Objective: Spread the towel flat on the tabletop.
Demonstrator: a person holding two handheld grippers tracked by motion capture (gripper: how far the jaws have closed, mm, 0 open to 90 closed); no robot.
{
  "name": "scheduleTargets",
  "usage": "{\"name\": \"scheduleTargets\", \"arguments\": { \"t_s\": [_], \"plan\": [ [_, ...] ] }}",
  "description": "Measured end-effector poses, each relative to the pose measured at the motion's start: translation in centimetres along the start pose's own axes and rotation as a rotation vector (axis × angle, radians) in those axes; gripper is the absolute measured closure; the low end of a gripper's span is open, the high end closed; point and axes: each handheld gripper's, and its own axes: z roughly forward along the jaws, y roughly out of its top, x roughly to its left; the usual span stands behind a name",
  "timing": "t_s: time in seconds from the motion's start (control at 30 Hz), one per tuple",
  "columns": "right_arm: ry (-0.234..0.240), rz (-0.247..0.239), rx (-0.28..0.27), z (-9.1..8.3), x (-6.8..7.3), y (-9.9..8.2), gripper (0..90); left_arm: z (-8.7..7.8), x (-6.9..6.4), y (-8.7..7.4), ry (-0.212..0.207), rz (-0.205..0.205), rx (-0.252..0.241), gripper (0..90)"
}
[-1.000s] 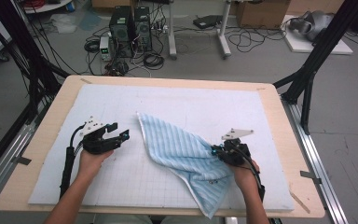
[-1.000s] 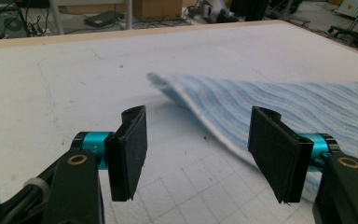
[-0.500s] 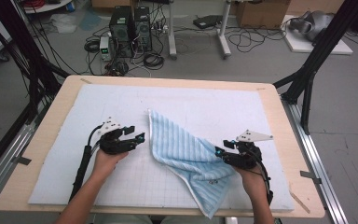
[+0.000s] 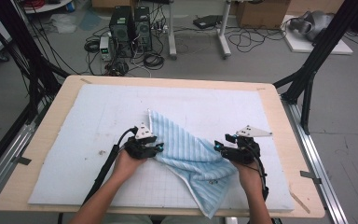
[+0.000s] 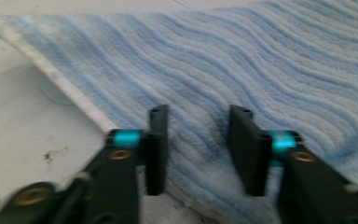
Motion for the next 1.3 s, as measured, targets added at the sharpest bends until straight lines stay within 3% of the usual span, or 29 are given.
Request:
{"name": "scheduleTargets", "arguments": {
  "t_s": [0.03,0.1,0.27,0.37,0.5,0.7,0.87,1.07,1.17,1.23,1.3],
  "plan": [
    [0.001,0.002,-0.001,0.0,0.0,0.0,43.9,-0.1,-0.1,-0.1,-0.004,0.019,0.005,81.6],
    [-0.004,-0.002,-0.006,0.1,-0.1,0.2,43.6,-0.6,-0.2,-0.3,-0.019,0.031,0.005,86.4],
    [-0.004,0.010,-0.008,0.5,0.0,0.7,43.9,-2.8,0.3,-1.2,-0.040,0.028,-0.020,86.9],
    [-0.004,0.001,-0.006,1.3,0.4,1.4,45.8,-4.3,0.5,-2.0,-0.058,0.005,-0.043,86.9],
    [-0.010,-0.031,0.007,2.8,1.3,2.5,51.7,-6.0,0.4,-3.1,-0.076,0.004,-0.032,87.0],
    [-0.005,-0.064,0.022,5.5,3.1,4.5,51.9,-8.0,0.4,-4.6,-0.110,-0.019,-0.034,87.0],
    [0.011,-0.123,0.119,8.9,4.5,5.3,53.3,-8.7,0.1,-5.5,-0.139,-0.023,-0.026,87.9],
    [0.098,-0.203,0.234,13.2,6.7,5.2,54.9,-9.0,0.3,-6.2,-0.139,-0.034,-0.032,88.5],
    [0.144,-0.220,0.315,14.8,7.2,4.7,64.8,-9.2,0.5,-6.2,-0.127,-0.037,-0.054,87.0],
    [0.188,-0.223,0.326,14.8,7.4,4.6,80.4,-9.3,0.7,-6.2,-0.115,-0.049,-0.065,83.6],
    [0.185,-0.267,0.329,14.4,7.7,4.7,86.0,-9.3,0.9,-6.2,-0.110,-0.063,-0.075,80.6]
  ]
}}
